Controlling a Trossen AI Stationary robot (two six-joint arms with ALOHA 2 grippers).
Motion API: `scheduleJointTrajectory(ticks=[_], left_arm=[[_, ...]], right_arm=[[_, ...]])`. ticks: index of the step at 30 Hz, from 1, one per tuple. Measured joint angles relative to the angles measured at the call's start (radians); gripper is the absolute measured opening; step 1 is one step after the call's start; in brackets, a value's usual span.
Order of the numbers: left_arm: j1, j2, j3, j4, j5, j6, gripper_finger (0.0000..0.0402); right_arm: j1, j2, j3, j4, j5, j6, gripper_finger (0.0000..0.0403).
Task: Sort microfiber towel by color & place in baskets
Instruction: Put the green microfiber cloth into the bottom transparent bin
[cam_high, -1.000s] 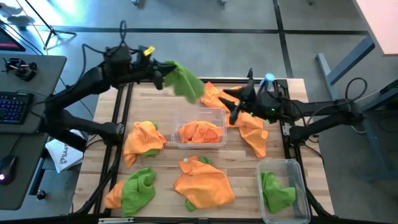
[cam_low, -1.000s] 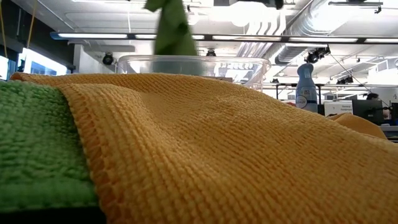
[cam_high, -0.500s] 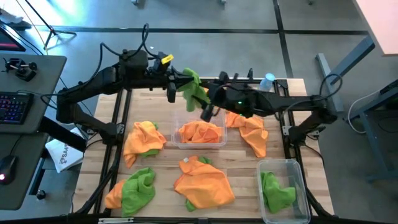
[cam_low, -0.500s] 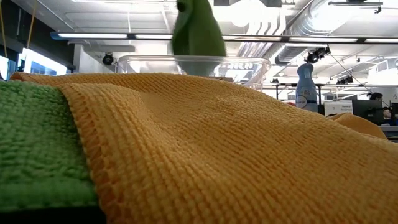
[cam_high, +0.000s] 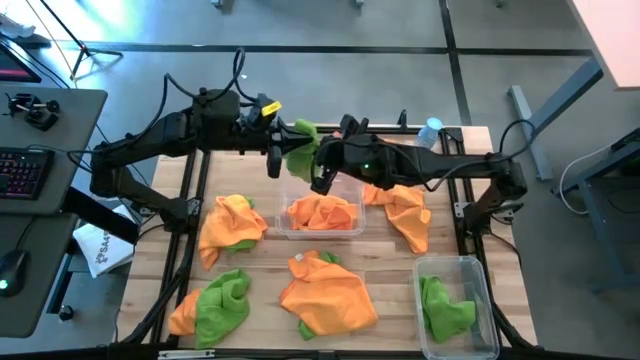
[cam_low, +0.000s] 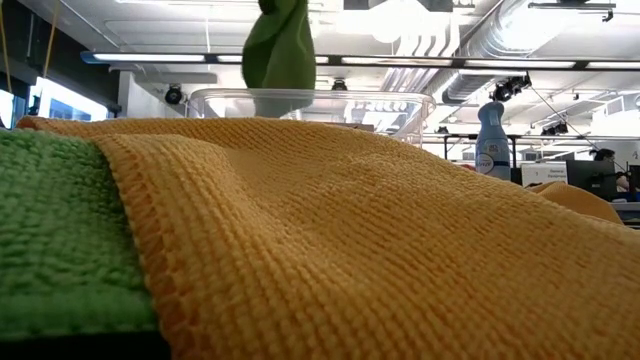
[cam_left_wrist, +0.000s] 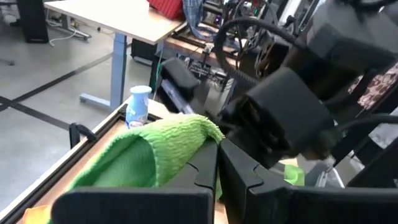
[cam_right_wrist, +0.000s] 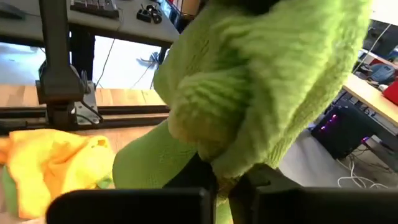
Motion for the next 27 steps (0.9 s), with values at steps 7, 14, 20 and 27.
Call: scheduleJointTrajectory(ticks=[7,14,20,27], left_arm=[[0.006,0.000,0.000,-0.038,-0.003,0.034,0.0024],[0.010,-0.004,0.000,-0.077,-0.060,0.116,0.0076],[0.034,-0.036,-0.003,-0.262,-0.232,0.157,0.0084],[0.072,-0.122,-0.177,-0.289,-0.240,0.171,0.0073]], right_arm=[[0.000,-0.028,0.000,-0.058,0.012,0.037,0.0013],[0.000,-0.069,0.000,-0.252,0.061,0.168,0.0007],[0.024,-0.187,0.000,-0.509,0.077,0.332,0.0003],[0.150,-0.379,0.000,-0.713,0.034,0.575,0.0002]])
